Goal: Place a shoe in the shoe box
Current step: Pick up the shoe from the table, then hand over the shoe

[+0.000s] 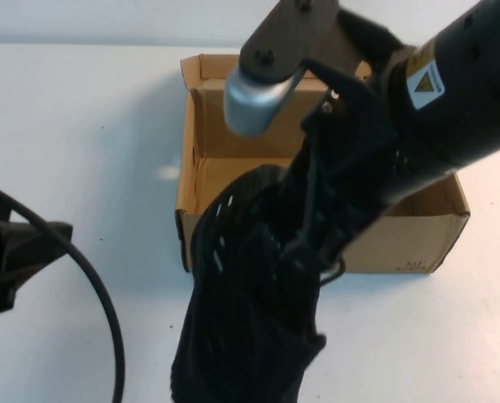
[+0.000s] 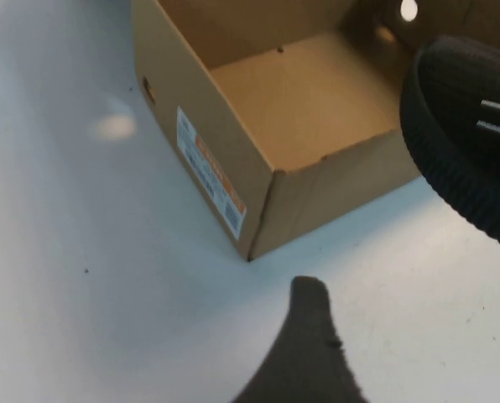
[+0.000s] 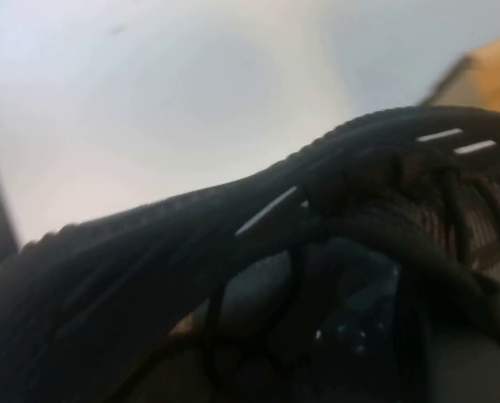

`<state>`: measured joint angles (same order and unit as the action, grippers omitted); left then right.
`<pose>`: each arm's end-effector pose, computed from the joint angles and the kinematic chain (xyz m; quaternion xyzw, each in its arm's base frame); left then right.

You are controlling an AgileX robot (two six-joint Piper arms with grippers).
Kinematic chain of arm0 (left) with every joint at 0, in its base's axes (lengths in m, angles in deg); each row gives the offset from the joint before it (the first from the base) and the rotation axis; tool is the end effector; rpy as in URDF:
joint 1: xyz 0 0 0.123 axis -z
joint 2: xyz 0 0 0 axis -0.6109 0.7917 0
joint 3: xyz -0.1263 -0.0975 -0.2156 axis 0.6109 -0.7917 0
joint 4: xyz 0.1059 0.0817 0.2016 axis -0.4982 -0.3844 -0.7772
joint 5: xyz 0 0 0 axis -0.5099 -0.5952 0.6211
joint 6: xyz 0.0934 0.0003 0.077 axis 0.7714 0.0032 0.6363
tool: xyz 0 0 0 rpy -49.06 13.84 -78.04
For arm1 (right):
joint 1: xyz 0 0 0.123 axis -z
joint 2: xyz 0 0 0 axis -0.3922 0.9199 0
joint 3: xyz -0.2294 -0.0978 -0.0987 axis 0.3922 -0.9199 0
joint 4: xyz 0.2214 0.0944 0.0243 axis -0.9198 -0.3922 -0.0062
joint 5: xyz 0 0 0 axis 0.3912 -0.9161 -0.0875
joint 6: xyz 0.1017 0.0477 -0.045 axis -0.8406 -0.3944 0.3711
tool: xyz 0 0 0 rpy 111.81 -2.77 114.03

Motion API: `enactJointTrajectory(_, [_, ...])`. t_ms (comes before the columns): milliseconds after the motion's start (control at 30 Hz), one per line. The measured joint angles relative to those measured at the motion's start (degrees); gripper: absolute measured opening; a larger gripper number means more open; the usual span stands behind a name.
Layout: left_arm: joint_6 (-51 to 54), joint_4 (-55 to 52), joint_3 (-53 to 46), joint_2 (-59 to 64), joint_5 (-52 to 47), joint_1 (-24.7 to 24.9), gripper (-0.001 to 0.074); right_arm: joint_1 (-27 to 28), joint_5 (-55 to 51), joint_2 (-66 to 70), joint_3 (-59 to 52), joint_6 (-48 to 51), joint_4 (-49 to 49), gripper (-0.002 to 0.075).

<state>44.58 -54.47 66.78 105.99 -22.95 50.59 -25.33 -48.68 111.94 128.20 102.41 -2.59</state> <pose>0.1457 -0.0766 0.3400 0.2455 0.8474 -0.1718 0.4383 0.1852 0.2316 0.3846 -0.4968 0.8094 0.1519 0.2737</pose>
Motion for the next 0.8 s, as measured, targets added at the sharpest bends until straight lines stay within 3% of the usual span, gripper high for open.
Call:
enactJointTrajectory(100, [2.39, 1.87, 0.74, 0.00, 0.96, 0.00, 0.0538, 0.00, 1.17, 0.21, 0.51, -3.95, 3.31, -0.0006])
enactJointTrajectory(200, [7.44, 5.64, 0.95, 0.00, 0.94, 0.00, 0.0570, 0.00, 1.30, 1.30, 1.27, -6.31, 5.41, -0.0006])
enactJointTrajectory(400, [20.40, 14.34, 1.00, 0.00, -0.45, 0.00, 0.0581, 0.00, -2.01, 8.34, 7.93, -10.77, 8.51, -0.0006])
enactJointTrajectory(800, [26.43, 15.75, 1.09, 0.00, -0.57, 0.00, 0.0581, 0.00, -2.27, 21.59, 27.92, -17.08, 11.04, -0.0006])
